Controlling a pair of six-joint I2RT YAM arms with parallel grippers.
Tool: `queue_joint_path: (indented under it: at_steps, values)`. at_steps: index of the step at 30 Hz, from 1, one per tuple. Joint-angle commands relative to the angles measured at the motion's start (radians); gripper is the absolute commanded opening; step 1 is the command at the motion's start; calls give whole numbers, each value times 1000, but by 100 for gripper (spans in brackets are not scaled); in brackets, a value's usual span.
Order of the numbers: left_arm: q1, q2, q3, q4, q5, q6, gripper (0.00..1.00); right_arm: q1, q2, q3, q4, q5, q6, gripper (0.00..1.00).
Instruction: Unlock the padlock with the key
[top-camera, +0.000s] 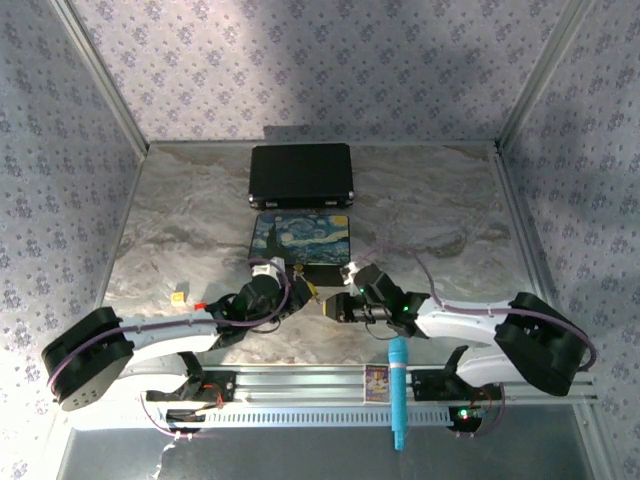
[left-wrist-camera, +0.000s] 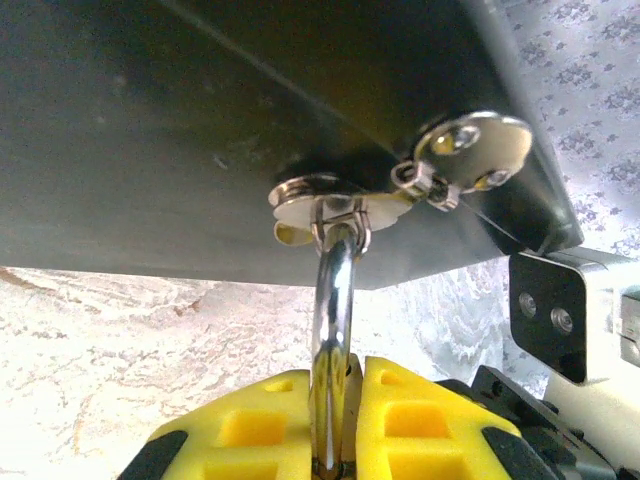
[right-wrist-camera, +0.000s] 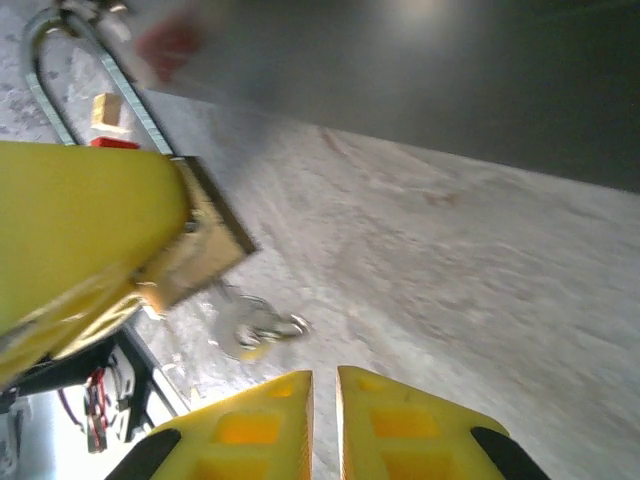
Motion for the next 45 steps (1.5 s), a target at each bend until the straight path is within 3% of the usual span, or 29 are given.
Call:
queue_joint_path:
  at_steps: [1, 8, 16, 23, 26, 28, 29, 31, 33, 35, 45]
  values:
    - [-13, -19, 41, 70, 23, 0, 0, 3, 38, 43, 75, 1, -12, 14]
    - [-13, -27, 35, 76, 24, -1, 0, -48, -18, -62, 142, 24, 63, 15]
    - [-18, 8, 34, 112, 34, -9, 0, -6, 15, -31, 204, 55, 96, 14]
    - [-18, -20, 32, 82, 20, 3, 0, 9, -146, -27, -130, 167, -22, 23]
    - [-16, -30, 34, 69, 20, 10, 0, 10, -244, -45, -246, 196, -81, 38]
    - [-16, -36, 35, 58, 20, 10, 0, 21, -294, -12, -368, 229, -150, 62]
    - [-15, -40, 36, 52, 19, 12, 0, 42, -315, 26, -467, 299, -185, 81]
    - [-15, -43, 38, 43, 19, 10, 0, 100, -334, 89, -623, 456, -236, 86]
    - [-15, -44, 39, 29, 18, 12, 0, 149, -336, 127, -680, 546, -305, 81]
    - [-15, -45, 38, 29, 16, 7, 0, 174, -320, 126, -621, 539, -371, 62]
    - [-16, -66, 48, -11, 20, -4, 0, 257, -134, 147, -336, 528, -623, 56]
